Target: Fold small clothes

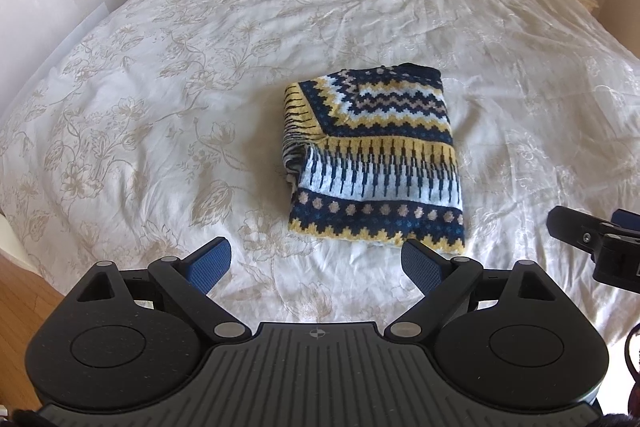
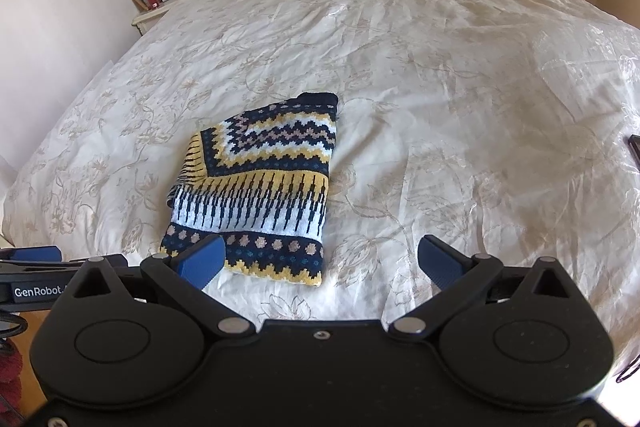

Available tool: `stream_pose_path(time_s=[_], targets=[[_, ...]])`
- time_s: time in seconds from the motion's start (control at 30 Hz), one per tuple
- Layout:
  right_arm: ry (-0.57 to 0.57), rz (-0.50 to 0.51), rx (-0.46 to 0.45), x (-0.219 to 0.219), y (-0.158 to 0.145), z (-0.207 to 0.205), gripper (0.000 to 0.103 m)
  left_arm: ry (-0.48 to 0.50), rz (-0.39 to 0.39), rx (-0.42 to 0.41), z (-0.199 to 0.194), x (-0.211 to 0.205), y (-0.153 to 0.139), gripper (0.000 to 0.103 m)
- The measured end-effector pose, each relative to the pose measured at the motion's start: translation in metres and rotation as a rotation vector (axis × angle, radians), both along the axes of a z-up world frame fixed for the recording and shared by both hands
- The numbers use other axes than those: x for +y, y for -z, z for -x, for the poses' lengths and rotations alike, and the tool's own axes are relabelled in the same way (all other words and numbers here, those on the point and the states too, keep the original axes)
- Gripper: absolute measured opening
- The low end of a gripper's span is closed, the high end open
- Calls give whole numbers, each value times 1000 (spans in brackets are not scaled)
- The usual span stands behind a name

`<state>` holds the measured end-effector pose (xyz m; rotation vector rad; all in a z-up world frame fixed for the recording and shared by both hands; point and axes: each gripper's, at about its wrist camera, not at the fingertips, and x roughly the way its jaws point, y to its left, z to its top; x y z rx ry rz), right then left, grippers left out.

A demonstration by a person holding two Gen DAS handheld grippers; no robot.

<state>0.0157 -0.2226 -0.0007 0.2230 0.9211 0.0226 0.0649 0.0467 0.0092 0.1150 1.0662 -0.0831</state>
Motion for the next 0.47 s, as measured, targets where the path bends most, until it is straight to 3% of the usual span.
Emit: stream_pose_path(time_s=[0.47], targets=[[-4,-15,9,0,4,-3,102,13,-15,-17,-1,-5,-2,92]])
